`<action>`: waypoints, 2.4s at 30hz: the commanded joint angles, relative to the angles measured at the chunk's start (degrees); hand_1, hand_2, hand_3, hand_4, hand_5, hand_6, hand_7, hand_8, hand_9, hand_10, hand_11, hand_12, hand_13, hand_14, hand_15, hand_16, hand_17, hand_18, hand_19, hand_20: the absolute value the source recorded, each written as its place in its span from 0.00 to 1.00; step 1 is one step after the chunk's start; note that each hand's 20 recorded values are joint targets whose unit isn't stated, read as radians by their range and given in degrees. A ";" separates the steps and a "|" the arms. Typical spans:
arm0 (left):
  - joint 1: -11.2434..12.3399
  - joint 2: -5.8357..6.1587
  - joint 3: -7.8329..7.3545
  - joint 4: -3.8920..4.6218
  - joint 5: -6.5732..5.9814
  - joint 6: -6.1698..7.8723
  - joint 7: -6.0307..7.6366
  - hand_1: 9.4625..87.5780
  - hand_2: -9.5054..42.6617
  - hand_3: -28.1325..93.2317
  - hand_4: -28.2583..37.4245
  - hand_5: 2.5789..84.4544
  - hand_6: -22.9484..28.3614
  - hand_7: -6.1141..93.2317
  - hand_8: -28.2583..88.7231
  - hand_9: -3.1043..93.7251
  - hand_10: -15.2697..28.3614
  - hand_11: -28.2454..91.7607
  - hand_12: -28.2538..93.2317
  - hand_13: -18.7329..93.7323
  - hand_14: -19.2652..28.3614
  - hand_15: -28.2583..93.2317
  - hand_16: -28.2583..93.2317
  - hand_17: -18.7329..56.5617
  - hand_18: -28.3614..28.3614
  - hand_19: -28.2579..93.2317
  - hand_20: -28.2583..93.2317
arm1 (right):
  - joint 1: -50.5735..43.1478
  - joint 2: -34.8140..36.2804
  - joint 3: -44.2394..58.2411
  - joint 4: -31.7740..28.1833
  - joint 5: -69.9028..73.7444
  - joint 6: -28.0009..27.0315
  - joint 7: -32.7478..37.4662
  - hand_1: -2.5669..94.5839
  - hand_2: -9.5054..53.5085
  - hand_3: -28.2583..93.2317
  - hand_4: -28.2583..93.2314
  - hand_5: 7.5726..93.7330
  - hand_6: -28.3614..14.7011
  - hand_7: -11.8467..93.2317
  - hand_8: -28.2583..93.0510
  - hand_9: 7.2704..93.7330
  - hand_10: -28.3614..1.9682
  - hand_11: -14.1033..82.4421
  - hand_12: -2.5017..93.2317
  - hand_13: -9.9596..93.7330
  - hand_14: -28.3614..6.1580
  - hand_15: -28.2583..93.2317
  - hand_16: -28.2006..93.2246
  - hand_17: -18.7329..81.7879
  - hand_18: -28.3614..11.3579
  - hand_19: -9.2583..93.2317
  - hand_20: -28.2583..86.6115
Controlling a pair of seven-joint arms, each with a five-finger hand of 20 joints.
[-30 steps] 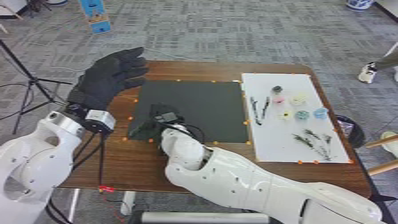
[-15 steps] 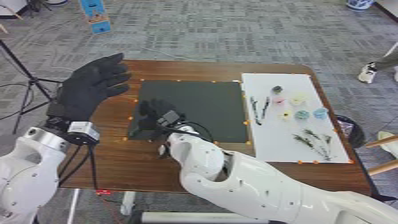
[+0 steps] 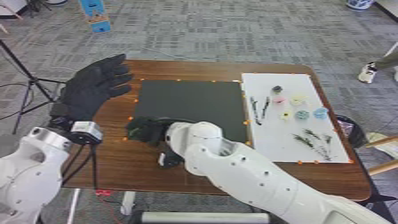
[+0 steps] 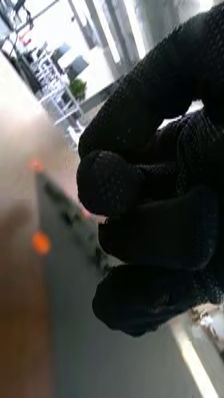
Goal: Arrange flowers
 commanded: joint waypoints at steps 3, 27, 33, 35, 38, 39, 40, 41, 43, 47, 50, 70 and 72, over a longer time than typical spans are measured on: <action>-3.68 0.67 2.40 1.32 -0.47 -1.46 -1.37 0.19 0.06 0.81 0.00 0.34 0.50 0.27 0.16 0.33 0.64 0.44 0.38 0.38 0.71 0.47 0.24 0.13 0.90 0.60 0.31 | 1.13 -2.11 -1.65 0.70 -0.79 0.42 2.48 0.25 0.53 1.00 0.28 0.22 0.64 0.25 0.13 0.89 0.66 0.75 0.49 0.91 0.64 0.94 0.58 0.75 0.14 1.00 0.89; 4.57 -0.63 -3.56 -2.21 0.24 1.41 0.84 0.19 0.06 0.81 0.00 0.34 0.50 0.27 0.16 0.33 0.63 0.44 0.38 0.38 0.71 0.47 0.24 0.13 0.90 0.60 0.31 | 7.67 3.06 -9.58 1.53 -1.85 -11.00 2.13 0.21 0.56 1.00 0.26 0.29 0.60 0.24 0.13 0.90 0.63 0.78 0.41 0.92 0.65 0.94 0.57 0.77 0.14 1.00 0.89; 5.76 -1.06 -4.56 -2.69 0.30 1.84 0.88 0.19 0.06 0.81 0.00 0.34 0.50 0.27 0.16 0.33 0.63 0.44 0.38 0.38 0.71 0.47 0.24 0.13 0.90 0.60 0.31 | 8.62 6.33 -11.04 0.15 -3.16 -10.86 -0.59 0.21 0.56 1.00 0.26 0.30 0.61 0.24 0.13 0.91 0.63 0.78 0.41 0.92 0.66 0.93 0.58 0.77 0.14 1.00 0.89; 6.06 -1.08 -4.75 -2.82 0.28 2.03 0.81 0.19 0.06 0.81 0.00 0.34 0.50 0.27 0.16 0.33 0.63 0.44 0.38 0.38 0.71 0.47 0.24 0.13 0.90 0.60 0.31 | 9.35 7.40 -12.01 0.34 -3.43 -10.64 -1.78 0.21 0.56 1.00 0.26 0.31 0.62 0.25 0.13 0.91 0.63 0.78 0.41 0.92 0.66 0.93 0.57 0.77 0.14 1.00 0.89; 6.48 -1.27 -4.92 -2.96 0.34 2.18 0.88 0.19 0.06 0.81 0.00 0.34 0.50 0.27 0.16 0.33 0.63 0.44 0.38 0.38 0.71 0.47 0.24 0.13 0.90 0.60 0.31 | 10.92 9.15 -14.01 0.95 -4.95 -9.69 -4.67 0.21 0.57 1.00 0.26 0.32 0.63 0.26 0.13 0.91 0.63 0.78 0.41 0.92 0.66 0.93 0.57 0.77 0.14 1.00 0.89; 6.75 -1.40 -5.12 -3.07 0.26 2.18 0.73 0.19 0.06 0.81 0.00 0.34 0.50 0.27 0.16 0.33 0.64 0.44 0.38 0.38 0.71 0.47 0.24 0.13 0.90 0.60 0.31 | 11.09 9.48 -14.11 1.23 -5.84 -10.32 -5.66 0.20 0.57 1.00 0.26 0.33 0.63 0.26 0.13 0.91 0.63 0.78 0.41 0.92 0.66 0.93 0.57 0.76 0.14 1.00 0.89; 7.02 -1.43 -5.25 -3.20 0.27 2.29 1.02 0.19 0.06 0.81 0.00 0.34 0.50 0.27 0.16 0.33 0.64 0.44 0.38 0.38 0.71 0.47 0.24 0.13 0.90 0.60 0.31 | 11.88 10.17 -14.98 1.54 -6.15 -9.38 -7.41 0.20 0.57 1.00 0.26 0.33 0.64 0.26 0.13 0.91 0.63 0.78 0.41 0.92 0.66 0.94 0.57 0.76 0.14 1.00 0.89; 7.11 -1.52 -5.35 -3.24 0.30 2.27 0.80 0.19 0.06 0.81 0.00 0.34 0.50 0.27 0.16 0.33 0.64 0.44 0.38 0.38 0.71 0.47 0.24 0.13 0.90 0.60 0.31 | 12.01 10.66 -15.09 1.80 -7.12 -9.17 -9.13 0.20 0.57 1.00 0.25 0.34 0.64 0.26 0.13 0.91 0.63 0.78 0.41 0.92 0.67 0.94 0.57 0.76 0.13 1.00 0.89; 7.18 -1.52 -5.36 -3.25 0.26 2.35 0.85 0.19 0.07 0.81 0.00 0.34 0.50 0.27 0.16 0.33 0.64 0.44 0.38 0.38 0.71 0.47 0.24 0.13 0.90 0.60 0.31 | 12.81 11.78 -15.94 1.77 -8.67 -8.79 -11.18 0.21 0.57 1.00 0.25 0.35 0.66 0.27 0.12 0.91 0.63 0.78 0.40 0.92 0.67 0.94 0.57 0.76 0.13 1.00 0.89; 7.82 -1.76 -5.81 -3.58 0.27 2.57 0.75 0.19 0.07 0.81 0.00 0.34 0.50 0.27 0.16 0.33 0.64 0.44 0.38 0.38 0.71 0.47 0.24 0.13 0.90 0.60 0.31 | 14.25 13.78 -18.10 1.17 -11.56 -6.76 -14.48 0.21 0.57 1.00 0.25 0.36 0.68 0.28 0.12 0.91 0.63 0.78 0.40 0.92 0.65 0.94 0.58 0.76 0.13 1.00 0.90; 8.13 -1.88 -5.94 -3.70 0.29 2.61 0.83 0.19 0.07 0.81 0.00 0.34 0.50 0.27 0.16 0.33 0.64 0.44 0.38 0.38 0.71 0.47 0.24 0.13 0.90 0.60 0.31 | 14.78 14.81 -18.74 1.04 -12.90 -5.82 -16.08 0.21 0.56 1.00 0.26 0.37 0.68 0.28 0.11 0.91 0.63 0.79 0.41 0.92 0.65 0.94 0.58 0.75 0.12 1.00 0.90; 8.29 -1.94 -6.03 -3.75 0.23 3.06 0.87 0.19 0.07 0.81 0.00 0.34 0.50 0.27 0.16 0.33 0.64 0.44 0.38 0.38 0.71 0.47 0.24 0.13 0.90 0.60 0.31 | 23.52 18.09 -30.34 4.74 -17.93 8.20 -28.89 0.23 0.51 1.00 0.29 0.42 0.73 0.31 0.10 0.90 0.62 0.78 0.44 0.91 0.62 0.95 0.57 0.73 0.10 1.00 0.90; 8.32 -1.96 -5.98 -3.75 0.19 3.00 0.92 0.19 0.07 0.81 0.00 0.34 0.50 0.27 0.16 0.33 0.64 0.44 0.38 0.38 0.71 0.47 0.24 0.13 0.90 0.60 0.31 | 23.84 18.16 -30.54 5.02 -18.07 8.56 -29.59 0.23 0.50 1.00 0.29 0.42 0.74 0.31 0.10 0.90 0.62 0.78 0.44 0.90 0.61 0.95 0.57 0.73 0.11 1.00 0.90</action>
